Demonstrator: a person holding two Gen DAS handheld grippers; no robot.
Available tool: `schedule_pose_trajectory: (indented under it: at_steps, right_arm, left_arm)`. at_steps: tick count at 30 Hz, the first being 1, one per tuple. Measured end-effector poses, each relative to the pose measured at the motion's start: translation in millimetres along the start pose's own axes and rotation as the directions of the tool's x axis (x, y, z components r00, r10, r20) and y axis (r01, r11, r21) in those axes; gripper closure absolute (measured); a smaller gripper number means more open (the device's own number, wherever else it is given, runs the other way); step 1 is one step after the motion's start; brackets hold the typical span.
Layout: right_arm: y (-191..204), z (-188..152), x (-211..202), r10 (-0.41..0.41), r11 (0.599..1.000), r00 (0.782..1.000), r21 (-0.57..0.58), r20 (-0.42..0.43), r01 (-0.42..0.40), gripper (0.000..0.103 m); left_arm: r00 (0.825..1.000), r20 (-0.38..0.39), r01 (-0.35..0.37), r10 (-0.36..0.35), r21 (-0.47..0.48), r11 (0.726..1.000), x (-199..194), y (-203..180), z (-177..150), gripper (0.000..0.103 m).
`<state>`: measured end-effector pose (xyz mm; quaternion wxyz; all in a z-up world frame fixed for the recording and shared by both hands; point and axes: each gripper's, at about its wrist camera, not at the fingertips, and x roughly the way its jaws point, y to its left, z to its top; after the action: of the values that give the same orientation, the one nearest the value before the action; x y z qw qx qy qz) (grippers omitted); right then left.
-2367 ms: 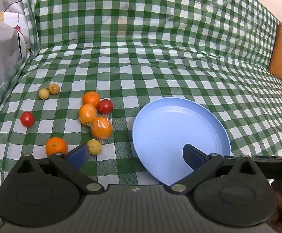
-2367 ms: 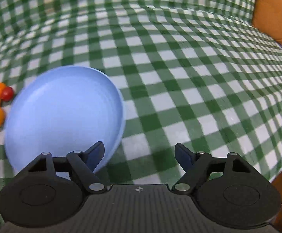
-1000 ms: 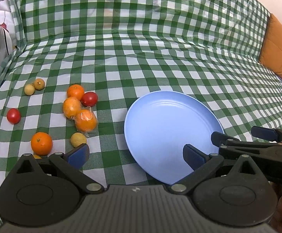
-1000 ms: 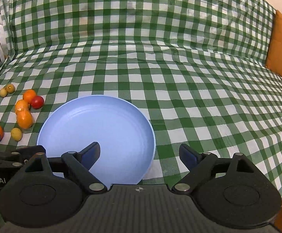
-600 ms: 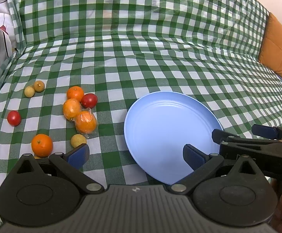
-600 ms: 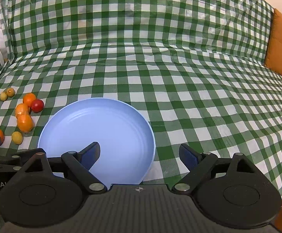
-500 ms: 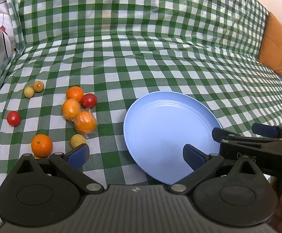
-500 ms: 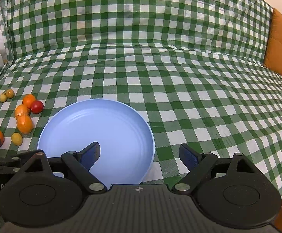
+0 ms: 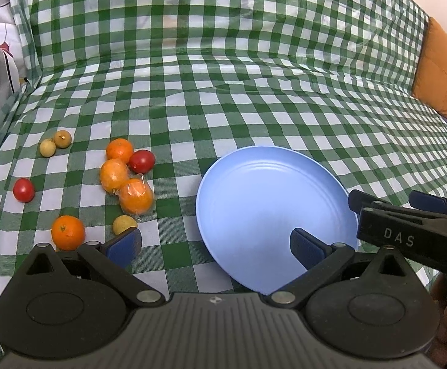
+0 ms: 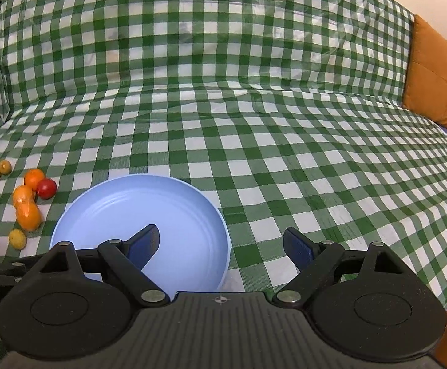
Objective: Organize fruits
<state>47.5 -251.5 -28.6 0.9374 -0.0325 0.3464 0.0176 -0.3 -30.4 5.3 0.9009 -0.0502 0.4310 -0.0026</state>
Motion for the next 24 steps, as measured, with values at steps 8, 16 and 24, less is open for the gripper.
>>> schedule_pose_trajectory:
  at_steps: [8,16,24]
  right_arm:
    - [-4.1,1.7,0.8,-0.039,0.998,0.999,0.050,0.029,0.037,0.014]
    - [-6.9,3.5,-0.2,-0.053,0.995,0.998,0.088,0.032,0.050,0.014]
    - [-4.8,6.4,-1.7,-0.039,0.995,0.999,0.092,0.034,0.036,0.014]
  left_arm:
    - [1.000,-0.010,0.012,-0.012,0.022,1.000,0.0,-3.0,-2.0,0.000]
    - [0.999,-0.005,0.047,-0.047,0.062,0.997,-2.2,-3.6,-7.1,0.000]
    - [0.993,0.048,0.099,-0.104,0.095,0.990,-17.1,0.3,-7.5,0.009]
